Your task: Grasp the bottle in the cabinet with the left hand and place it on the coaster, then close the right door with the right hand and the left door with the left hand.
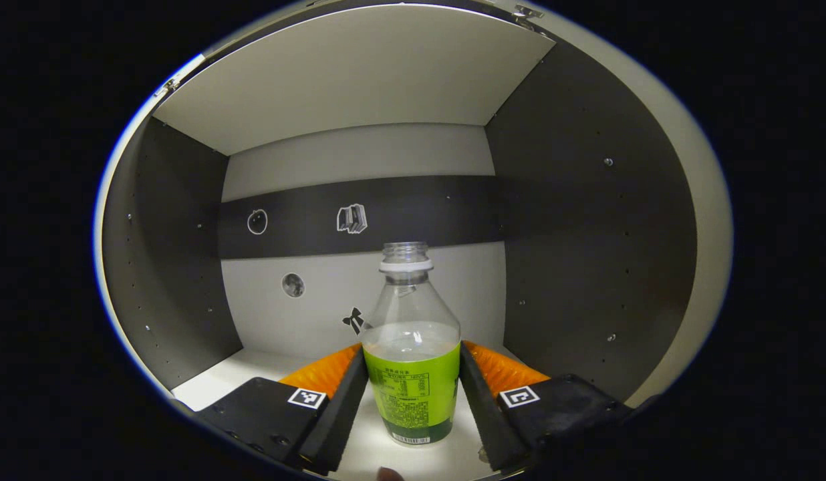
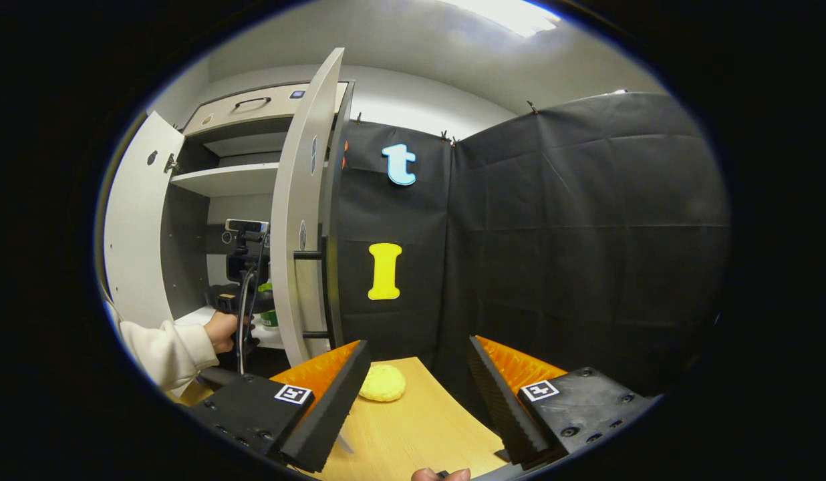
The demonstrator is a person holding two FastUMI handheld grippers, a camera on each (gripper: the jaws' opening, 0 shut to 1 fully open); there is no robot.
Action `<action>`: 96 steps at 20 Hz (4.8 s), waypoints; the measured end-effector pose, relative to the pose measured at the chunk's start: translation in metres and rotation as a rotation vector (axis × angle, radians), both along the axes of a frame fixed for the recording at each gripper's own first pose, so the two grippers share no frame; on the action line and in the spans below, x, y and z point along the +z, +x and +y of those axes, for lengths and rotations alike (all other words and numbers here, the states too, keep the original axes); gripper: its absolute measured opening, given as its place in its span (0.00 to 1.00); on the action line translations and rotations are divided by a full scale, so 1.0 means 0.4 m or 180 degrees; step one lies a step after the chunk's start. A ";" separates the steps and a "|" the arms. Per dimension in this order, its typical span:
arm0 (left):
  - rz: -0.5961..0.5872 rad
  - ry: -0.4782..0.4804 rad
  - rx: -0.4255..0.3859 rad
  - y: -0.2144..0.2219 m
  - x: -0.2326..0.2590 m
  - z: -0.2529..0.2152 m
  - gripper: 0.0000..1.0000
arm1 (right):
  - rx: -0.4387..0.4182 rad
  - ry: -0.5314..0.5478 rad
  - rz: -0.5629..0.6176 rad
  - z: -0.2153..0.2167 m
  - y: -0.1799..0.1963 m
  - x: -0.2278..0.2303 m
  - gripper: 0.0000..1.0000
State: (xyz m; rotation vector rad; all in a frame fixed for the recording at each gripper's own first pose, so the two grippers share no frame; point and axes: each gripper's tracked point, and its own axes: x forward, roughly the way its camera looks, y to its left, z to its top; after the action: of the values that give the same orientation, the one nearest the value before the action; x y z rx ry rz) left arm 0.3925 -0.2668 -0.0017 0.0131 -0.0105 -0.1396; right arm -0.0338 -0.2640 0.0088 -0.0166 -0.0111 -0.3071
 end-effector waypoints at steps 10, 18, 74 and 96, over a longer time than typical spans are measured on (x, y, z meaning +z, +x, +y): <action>-0.0230 -0.0320 -0.0178 -0.277 0.079 0.130 0.79 | 0.0149 0.0058 -0.0055 0.048 -0.008 0.002 0.98; -0.0206 -0.0145 -0.0067 -0.542 -0.027 0.289 0.79 | 0.0260 0.0018 -0.0071 0.080 0.006 0.005 0.98; 0.0484 -0.0117 -0.0893 -1.086 -0.829 0.259 0.96 | 0.0009 0.0335 0.0258 0.082 -0.052 -0.012 0.99; 0.0350 -0.0561 0.0368 -1.122 -0.300 0.752 0.95 | 0.0372 0.0689 0.0056 0.033 0.196 0.000 0.98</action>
State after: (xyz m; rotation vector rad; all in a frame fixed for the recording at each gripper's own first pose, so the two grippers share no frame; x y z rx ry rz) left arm -0.0564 0.0340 -0.1218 -0.1698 0.0875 -0.0233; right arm 0.0447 -0.2509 0.0088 0.1957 0.0384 -0.1900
